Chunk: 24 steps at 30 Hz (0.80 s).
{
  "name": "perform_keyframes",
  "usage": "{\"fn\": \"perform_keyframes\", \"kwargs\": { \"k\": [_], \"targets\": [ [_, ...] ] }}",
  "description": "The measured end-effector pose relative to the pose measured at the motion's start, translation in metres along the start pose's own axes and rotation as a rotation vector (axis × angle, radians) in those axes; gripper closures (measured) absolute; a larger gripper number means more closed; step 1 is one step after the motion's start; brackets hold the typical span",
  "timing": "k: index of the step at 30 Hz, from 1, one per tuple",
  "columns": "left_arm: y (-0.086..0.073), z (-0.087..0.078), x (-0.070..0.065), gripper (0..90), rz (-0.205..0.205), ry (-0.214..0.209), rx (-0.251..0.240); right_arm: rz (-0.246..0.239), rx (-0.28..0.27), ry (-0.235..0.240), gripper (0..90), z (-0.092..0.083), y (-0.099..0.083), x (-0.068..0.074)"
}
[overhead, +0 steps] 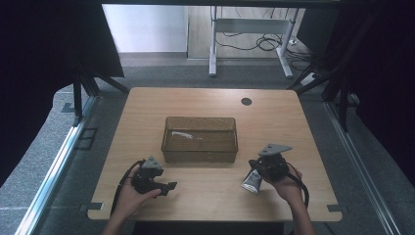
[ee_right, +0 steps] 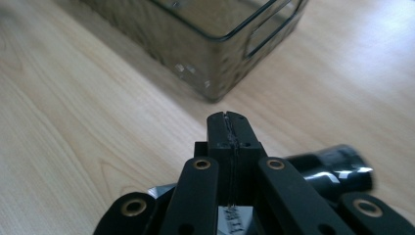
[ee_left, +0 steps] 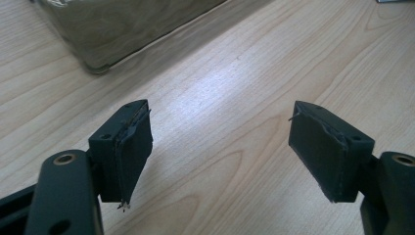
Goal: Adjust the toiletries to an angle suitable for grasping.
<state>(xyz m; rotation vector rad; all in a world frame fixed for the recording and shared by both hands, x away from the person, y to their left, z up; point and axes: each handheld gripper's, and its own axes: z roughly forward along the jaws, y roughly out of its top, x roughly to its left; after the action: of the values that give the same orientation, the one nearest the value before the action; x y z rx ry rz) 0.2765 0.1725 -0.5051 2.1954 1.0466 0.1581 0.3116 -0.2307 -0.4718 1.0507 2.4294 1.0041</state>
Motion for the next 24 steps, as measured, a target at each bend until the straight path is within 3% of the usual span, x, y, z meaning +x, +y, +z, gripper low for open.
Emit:
{"fn": "perform_keyframes", "kwargs": {
  "k": [6,24],
  "targets": [
    [0.0,0.002,0.0,24.6,0.008,-0.004,0.005,-0.008,0.051,0.017,89.8,0.017,-0.004,0.006],
    [0.0,0.005,0.0,24.6,0.008,-0.01,0.016,-0.01,0.123,0.033,89.8,0.037,-0.012,0.01]
  ]
}}
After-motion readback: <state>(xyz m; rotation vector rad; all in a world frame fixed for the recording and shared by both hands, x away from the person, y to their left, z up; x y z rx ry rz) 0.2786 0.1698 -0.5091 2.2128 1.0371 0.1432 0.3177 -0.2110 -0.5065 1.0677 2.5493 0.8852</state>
